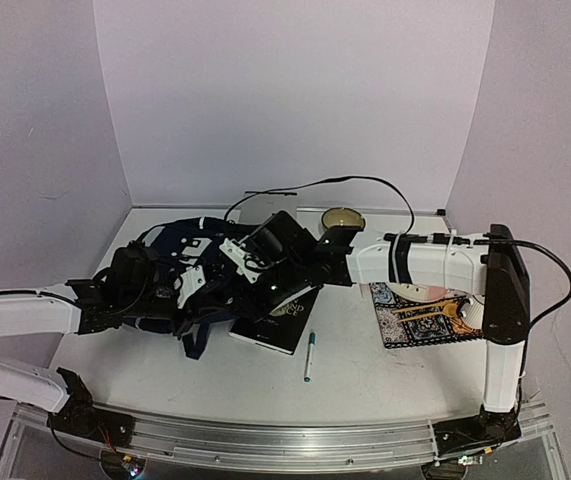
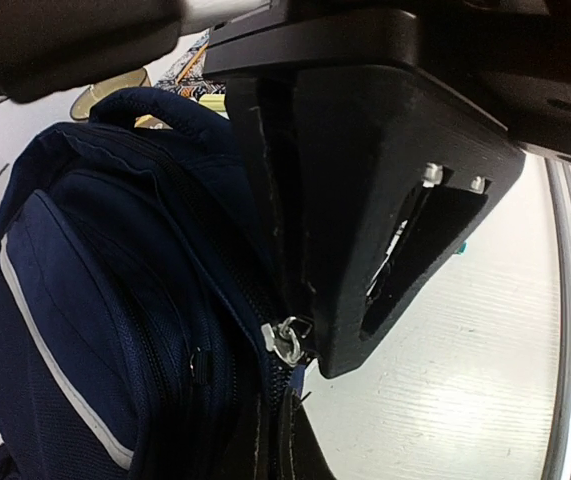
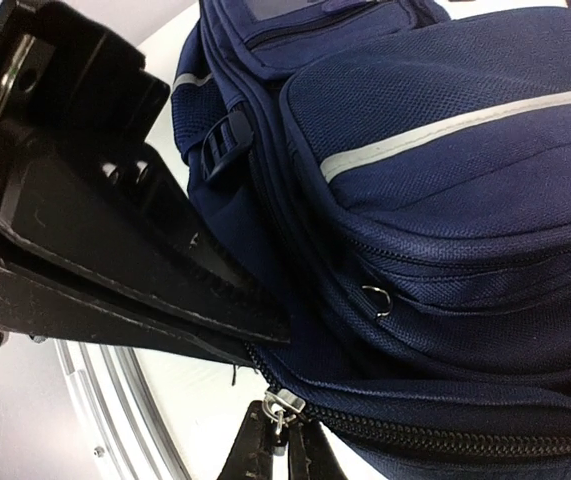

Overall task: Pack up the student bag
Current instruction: Hold the largest pocket of the student bag, then pick up the largest pocket of the bag from the student bag.

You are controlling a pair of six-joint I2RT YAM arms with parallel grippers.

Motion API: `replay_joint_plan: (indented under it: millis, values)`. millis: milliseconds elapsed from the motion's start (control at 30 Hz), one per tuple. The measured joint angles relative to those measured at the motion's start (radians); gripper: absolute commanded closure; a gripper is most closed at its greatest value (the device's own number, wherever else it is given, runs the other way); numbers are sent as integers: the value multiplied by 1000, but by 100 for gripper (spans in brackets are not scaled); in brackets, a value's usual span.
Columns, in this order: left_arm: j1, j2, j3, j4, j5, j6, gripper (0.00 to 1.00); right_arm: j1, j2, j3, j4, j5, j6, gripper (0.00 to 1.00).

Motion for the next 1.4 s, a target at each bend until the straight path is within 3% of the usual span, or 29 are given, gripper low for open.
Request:
replay_joint_plan:
  millis: [500, 1133, 1200, 1267, 1400]
  values:
    - [-16, -142, -26, -17, -96, 52, 100, -37, -156, -57, -44, 121, -2, 97]
    - [-32, -432, -25, -329, -511, 230, 100, -106, -191, -40, -99, 145, -64, 100]
    - [-32, -457, -25, -359, -537, 234, 94, -107, -191, -31, -110, 117, -64, 100]
    - [-32, -481, -25, -381, -545, 230, 78, -107, -188, -14, -124, 84, -62, 100]
    - [-12, -511, -14, -442, -576, 195, 56, -107, -165, 32, -170, 71, -59, 100]
